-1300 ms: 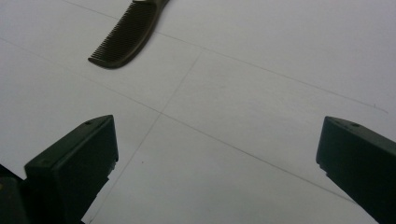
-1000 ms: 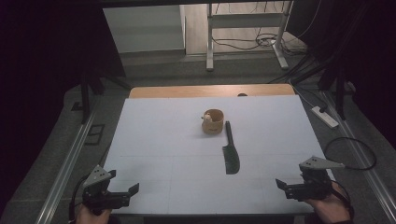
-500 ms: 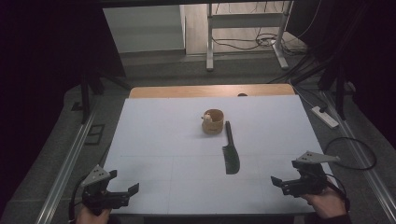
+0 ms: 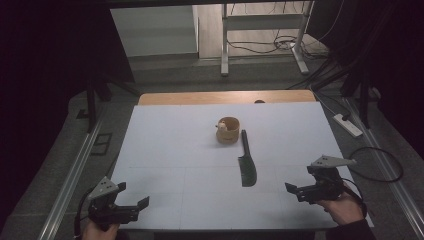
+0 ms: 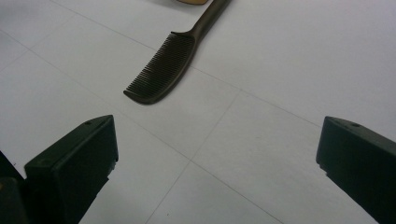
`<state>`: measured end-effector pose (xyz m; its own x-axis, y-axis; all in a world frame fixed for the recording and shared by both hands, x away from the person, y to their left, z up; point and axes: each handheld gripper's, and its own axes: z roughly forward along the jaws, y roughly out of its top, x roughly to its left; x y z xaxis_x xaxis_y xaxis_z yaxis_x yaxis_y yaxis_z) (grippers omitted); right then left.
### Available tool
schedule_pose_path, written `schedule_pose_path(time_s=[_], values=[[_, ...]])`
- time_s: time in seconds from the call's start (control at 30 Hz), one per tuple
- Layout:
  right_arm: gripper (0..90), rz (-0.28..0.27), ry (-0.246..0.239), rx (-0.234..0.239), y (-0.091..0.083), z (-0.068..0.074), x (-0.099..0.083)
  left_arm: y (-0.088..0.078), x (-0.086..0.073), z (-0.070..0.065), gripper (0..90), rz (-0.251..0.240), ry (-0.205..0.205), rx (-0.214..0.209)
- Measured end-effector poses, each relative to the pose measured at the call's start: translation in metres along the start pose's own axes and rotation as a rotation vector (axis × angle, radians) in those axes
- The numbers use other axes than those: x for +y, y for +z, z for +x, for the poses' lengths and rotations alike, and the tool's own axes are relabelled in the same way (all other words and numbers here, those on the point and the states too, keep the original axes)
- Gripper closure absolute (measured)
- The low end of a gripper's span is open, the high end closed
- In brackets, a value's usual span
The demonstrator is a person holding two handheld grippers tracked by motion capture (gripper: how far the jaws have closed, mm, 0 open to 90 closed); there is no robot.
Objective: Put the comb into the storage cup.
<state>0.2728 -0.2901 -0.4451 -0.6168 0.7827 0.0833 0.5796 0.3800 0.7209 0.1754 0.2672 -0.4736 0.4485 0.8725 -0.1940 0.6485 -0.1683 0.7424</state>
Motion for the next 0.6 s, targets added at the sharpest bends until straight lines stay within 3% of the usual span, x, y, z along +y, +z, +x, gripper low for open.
schedule_pose_path(time_s=[0.6], values=[[0.0,0.036,-0.050,0.014,0.018,0.006,0.020,0.000,0.000,0.000,0.9,0.004,0.005,-0.002]])
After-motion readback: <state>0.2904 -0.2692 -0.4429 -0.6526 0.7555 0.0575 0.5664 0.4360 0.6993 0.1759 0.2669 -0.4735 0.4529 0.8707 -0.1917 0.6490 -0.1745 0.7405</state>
